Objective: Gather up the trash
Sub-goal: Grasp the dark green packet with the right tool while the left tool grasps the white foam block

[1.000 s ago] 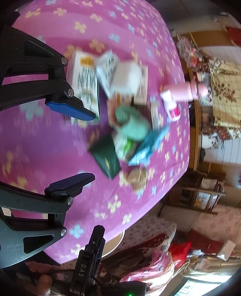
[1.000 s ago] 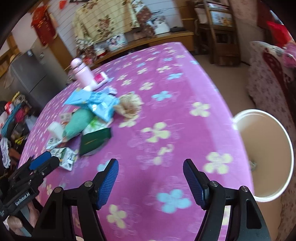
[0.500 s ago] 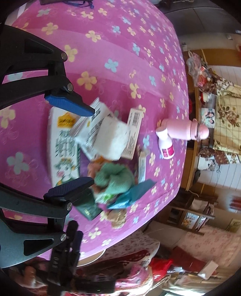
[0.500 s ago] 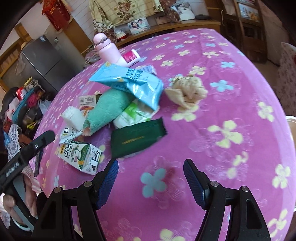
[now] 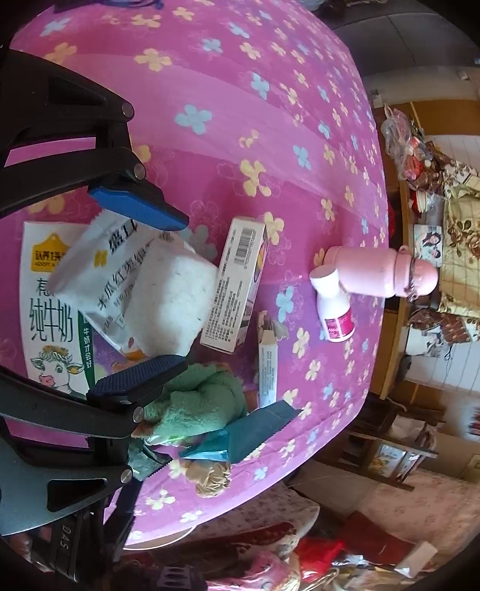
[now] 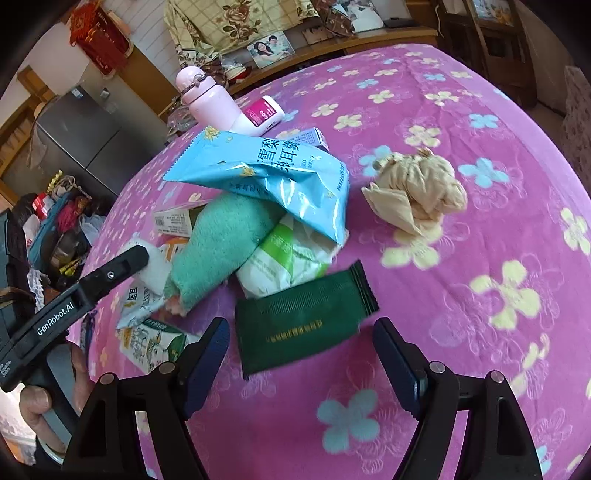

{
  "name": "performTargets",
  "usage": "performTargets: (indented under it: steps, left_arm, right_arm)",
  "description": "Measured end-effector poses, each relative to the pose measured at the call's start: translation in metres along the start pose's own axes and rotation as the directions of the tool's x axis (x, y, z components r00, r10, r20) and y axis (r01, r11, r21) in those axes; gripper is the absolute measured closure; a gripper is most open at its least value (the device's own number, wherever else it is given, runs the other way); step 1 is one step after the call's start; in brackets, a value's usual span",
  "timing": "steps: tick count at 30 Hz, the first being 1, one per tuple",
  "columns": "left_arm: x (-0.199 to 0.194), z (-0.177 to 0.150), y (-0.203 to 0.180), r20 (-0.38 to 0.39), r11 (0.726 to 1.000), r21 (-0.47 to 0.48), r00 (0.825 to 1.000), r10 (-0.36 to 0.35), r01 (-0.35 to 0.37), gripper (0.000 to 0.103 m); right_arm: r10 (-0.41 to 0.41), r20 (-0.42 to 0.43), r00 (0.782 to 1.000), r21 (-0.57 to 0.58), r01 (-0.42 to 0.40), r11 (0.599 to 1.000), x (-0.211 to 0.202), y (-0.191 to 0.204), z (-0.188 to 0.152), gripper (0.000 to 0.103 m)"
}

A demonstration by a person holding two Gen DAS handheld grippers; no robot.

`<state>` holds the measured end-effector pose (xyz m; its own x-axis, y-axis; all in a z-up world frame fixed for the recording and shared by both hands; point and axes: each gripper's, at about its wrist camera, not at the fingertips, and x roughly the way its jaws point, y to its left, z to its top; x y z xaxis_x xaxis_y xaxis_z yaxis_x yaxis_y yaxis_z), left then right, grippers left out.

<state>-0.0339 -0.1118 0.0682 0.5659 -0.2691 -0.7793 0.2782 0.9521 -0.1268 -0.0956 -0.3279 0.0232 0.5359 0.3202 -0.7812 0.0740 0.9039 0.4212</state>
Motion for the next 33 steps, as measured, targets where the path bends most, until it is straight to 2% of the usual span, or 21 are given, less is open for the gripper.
performTargets:
  steps: [2,3,4,5,7,9,12,18,21,22,23,24,26,31,33]
  left_arm:
    - [0.0,-0.001,0.0,0.006,1.0,0.0,1.0,-0.012,0.012,0.036]
    - [-0.001,-0.002,0.0,0.009,1.0,0.001,1.0,-0.015,0.015,0.044]
    - [-0.001,-0.003,0.0,0.007,1.0,0.006,1.0,-0.02,0.02,0.054]
    - [-0.003,-0.004,0.0,0.004,1.0,0.012,1.0,-0.02,0.02,0.055]
    - [-0.008,-0.005,-0.001,0.016,1.0,0.017,1.0,-0.018,0.018,0.065]
    - [-0.016,-0.006,-0.001,0.024,1.0,0.025,1.0,-0.017,0.016,0.07]
    - [-0.031,-0.006,-0.001,0.049,0.999,0.023,0.998,-0.029,0.028,0.072]
    - [-0.058,-0.006,-0.01,0.082,0.997,0.028,0.994,-0.071,0.069,0.072]
    - [-0.061,-0.009,-0.016,0.081,0.997,0.035,0.994,-0.072,0.07,0.072]
    - [-0.062,-0.01,-0.017,0.081,0.997,0.035,0.994,-0.073,0.07,0.072]
    - [-0.064,-0.012,-0.018,0.082,0.997,0.037,0.994,-0.07,0.067,0.072]
    - [-0.065,-0.013,-0.018,0.082,0.997,0.04,0.994,-0.067,0.064,0.072]
    - [-0.065,-0.016,-0.02,0.079,0.997,0.044,0.995,-0.063,0.06,0.072]
    - [-0.061,-0.022,-0.021,0.062,0.997,0.051,0.996,-0.062,0.059,0.072]
    - [-0.06,-0.024,-0.022,0.058,0.997,0.05,0.996,-0.065,0.062,0.072]
  right_arm:
    - [-0.016,0.014,1.0,-0.022,0.016,1.0,0.002,0.002,0.001,0.029]
    - [-0.022,0.023,0.999,-0.028,0.023,0.999,0.002,0.002,0.0,0.035]
    - [-0.022,0.03,0.999,-0.036,0.023,0.999,0.003,0.002,-0.001,0.054]
    - [-0.006,0.026,1.0,-0.035,0.007,0.999,0.003,0.0,-0.002,0.064]
    - [0.026,0.032,0.999,-0.023,-0.026,0.999,0.0,-0.004,-0.003,0.069]
    - [0.03,0.041,0.999,-0.042,-0.028,0.999,-0.006,-0.003,-0.005,0.078]
    - [0.032,0.062,0.998,-0.065,-0.028,0.998,-0.021,-0.002,-0.01,0.083]
    - [0.023,0.111,0.994,-0.077,-0.015,0.997,-0.05,-0.008,-0.011,0.086]
    - [0.022,0.077,0.997,-0.041,-0.019,0.999,-0.046,-0.015,-0.011,0.084]
    - [0.022,0.055,0.998,-0.012,-0.022,1.0,-0.043,-0.019,-0.012,0.08]
    - [0.033,0.031,0.999,0.02,-0.034,0.999,-0.039,-0.023,-0.013,0.062]
    - [0.05,0.022,0.998,0.041,-0.051,0.998,-0.037,-0.026,-0.014,0.049]
    - [0.087,0.03,0.996,0.077,-0.089,0.993,-0.032,-0.029,-0.015,0.048]
    - [0.091,0.06,0.994,0.065,-0.095,0.993,-0.016,-0.02,-0.005,0.051]
    - [0.088,0.07,0.994,0.064,-0.092,0.994,-0.011,-0.018,0.0,0.072]
